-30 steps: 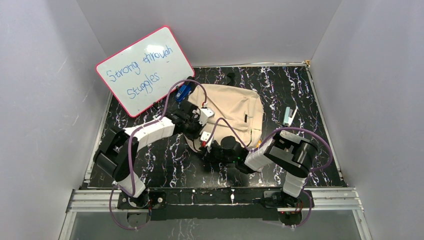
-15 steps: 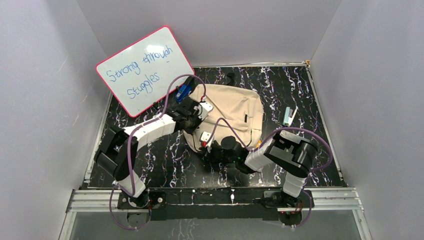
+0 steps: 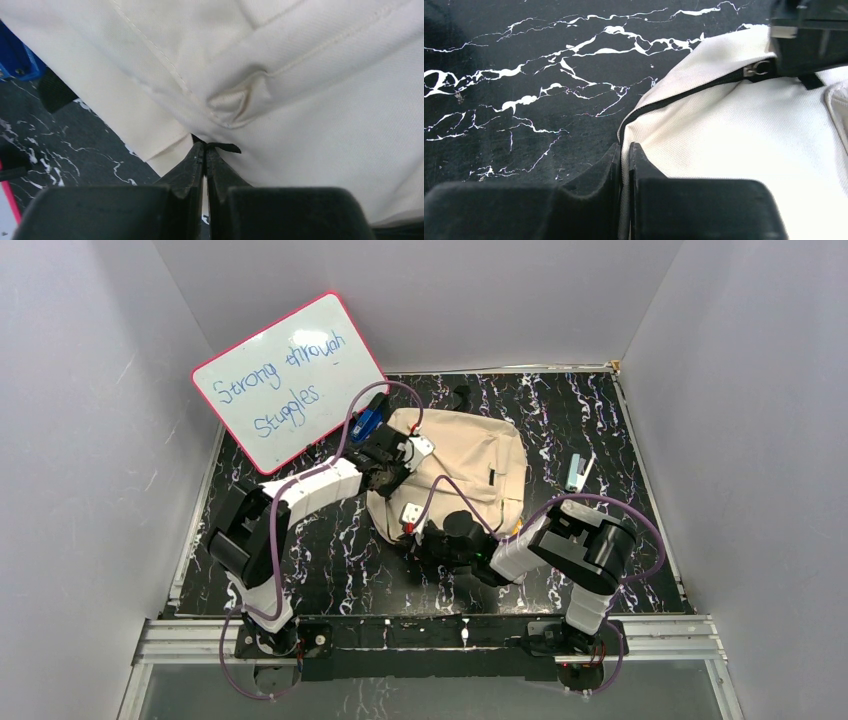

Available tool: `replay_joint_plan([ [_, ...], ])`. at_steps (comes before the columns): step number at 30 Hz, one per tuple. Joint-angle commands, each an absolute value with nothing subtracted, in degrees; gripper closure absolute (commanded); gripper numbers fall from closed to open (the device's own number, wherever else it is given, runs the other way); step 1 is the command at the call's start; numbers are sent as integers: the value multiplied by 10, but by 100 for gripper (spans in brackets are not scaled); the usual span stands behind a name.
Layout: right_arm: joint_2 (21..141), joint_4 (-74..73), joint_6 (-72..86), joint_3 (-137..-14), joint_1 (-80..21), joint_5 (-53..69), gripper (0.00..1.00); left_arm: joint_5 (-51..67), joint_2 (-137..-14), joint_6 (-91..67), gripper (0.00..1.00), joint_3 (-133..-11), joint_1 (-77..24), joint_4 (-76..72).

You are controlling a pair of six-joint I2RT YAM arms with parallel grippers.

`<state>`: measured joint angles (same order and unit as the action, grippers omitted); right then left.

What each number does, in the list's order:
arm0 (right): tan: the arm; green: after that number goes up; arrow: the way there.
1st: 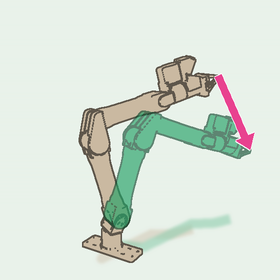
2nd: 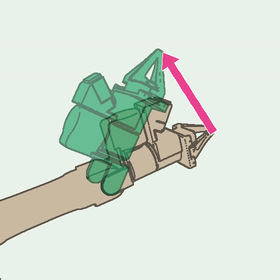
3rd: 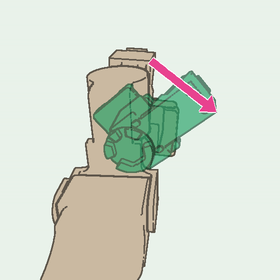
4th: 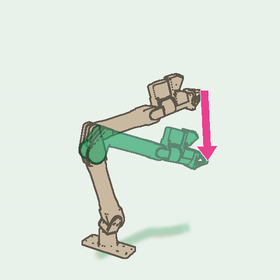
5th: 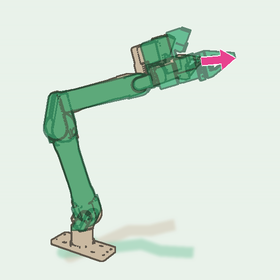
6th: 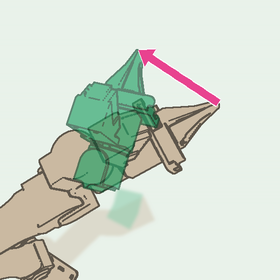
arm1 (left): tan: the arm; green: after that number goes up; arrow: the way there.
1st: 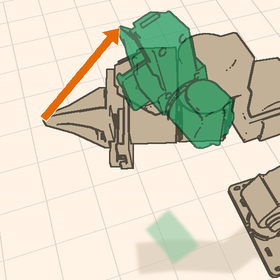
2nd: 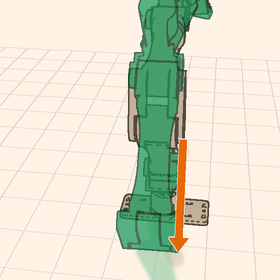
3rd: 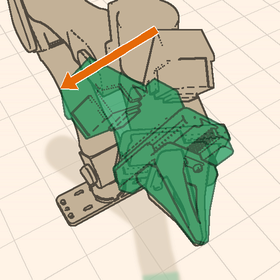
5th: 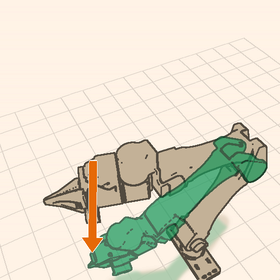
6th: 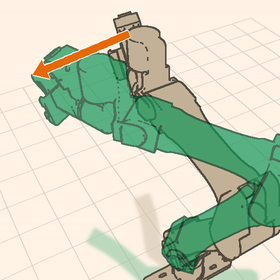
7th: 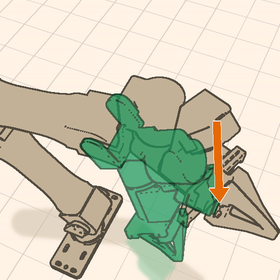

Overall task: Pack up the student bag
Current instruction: Zip the student bag at the center of the board.

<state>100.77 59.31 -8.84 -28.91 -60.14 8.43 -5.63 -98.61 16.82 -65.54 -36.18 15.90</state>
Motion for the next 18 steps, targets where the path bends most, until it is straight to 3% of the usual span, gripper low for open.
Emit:
replay_joint_plan([
  [1,1014,589,-91,-288,-608,156,87,-99,-980,196,100,-704,-356,124],
  [7,1015,572,-104,-292,-608,177,100,-130,-977,199,100,-711,-352,93],
  [16,1013,560,-107,-300,-609,194,100,-154,-994,191,100,-715,-338,67],
  [18,1011,560,-104,-301,-608,193,100,-149,-996,180,84,-729,-338,90],
])
